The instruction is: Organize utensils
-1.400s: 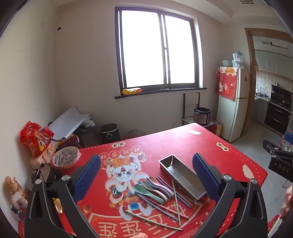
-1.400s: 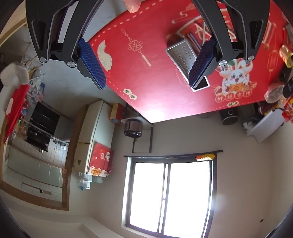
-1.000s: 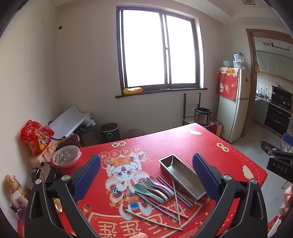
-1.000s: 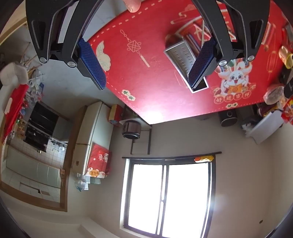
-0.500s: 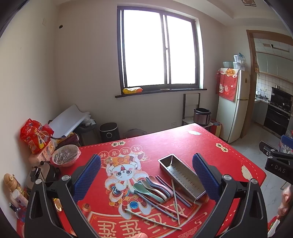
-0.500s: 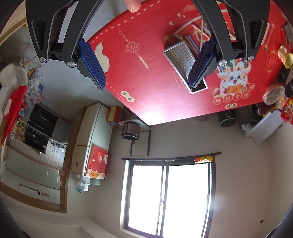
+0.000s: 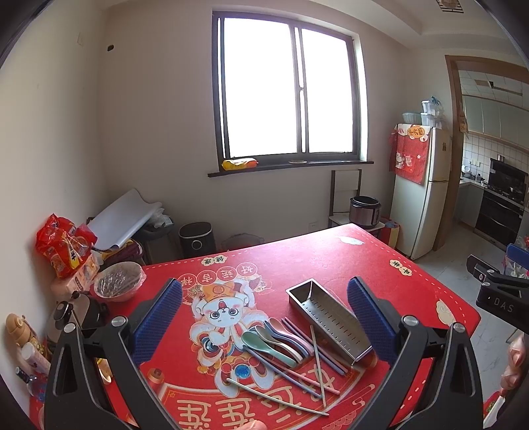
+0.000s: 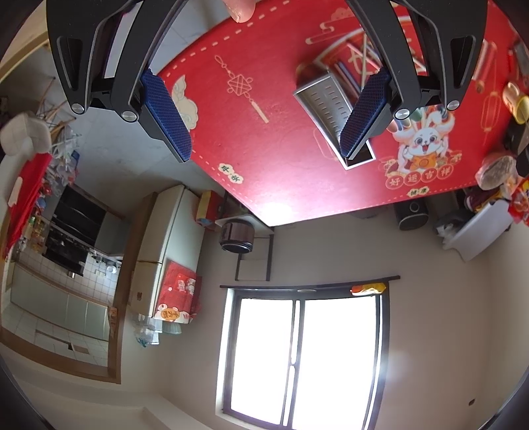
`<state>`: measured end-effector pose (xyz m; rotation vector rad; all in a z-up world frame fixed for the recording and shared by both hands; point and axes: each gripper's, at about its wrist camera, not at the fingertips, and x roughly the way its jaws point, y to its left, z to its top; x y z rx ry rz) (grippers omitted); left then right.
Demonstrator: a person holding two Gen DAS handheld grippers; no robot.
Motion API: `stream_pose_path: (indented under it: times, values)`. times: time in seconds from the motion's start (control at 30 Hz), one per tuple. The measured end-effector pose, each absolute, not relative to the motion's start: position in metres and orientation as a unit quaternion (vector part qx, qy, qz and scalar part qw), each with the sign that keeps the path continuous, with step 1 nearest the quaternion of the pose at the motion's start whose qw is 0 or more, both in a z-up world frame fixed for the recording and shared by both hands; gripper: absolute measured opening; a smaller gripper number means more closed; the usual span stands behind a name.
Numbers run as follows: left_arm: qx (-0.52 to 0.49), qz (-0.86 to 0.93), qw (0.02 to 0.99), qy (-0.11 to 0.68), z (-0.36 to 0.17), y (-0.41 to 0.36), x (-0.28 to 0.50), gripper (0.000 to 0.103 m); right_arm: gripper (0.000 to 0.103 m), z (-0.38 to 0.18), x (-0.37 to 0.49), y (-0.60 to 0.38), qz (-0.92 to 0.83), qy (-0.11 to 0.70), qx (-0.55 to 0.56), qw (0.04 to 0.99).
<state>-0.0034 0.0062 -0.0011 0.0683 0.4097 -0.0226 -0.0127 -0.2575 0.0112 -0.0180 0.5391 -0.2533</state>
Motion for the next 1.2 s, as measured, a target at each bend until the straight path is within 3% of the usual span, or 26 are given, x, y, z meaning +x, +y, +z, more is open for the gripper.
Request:
stream_pose_path:
  times: [1.2]
  values:
    - [0.031, -0.003, 0.977, 0.212, -0.004, 0.019, 0.001, 0.098, 0.088, 0.003, -0.003, -0.248, -0.118, 0.276, -0.008, 0.954]
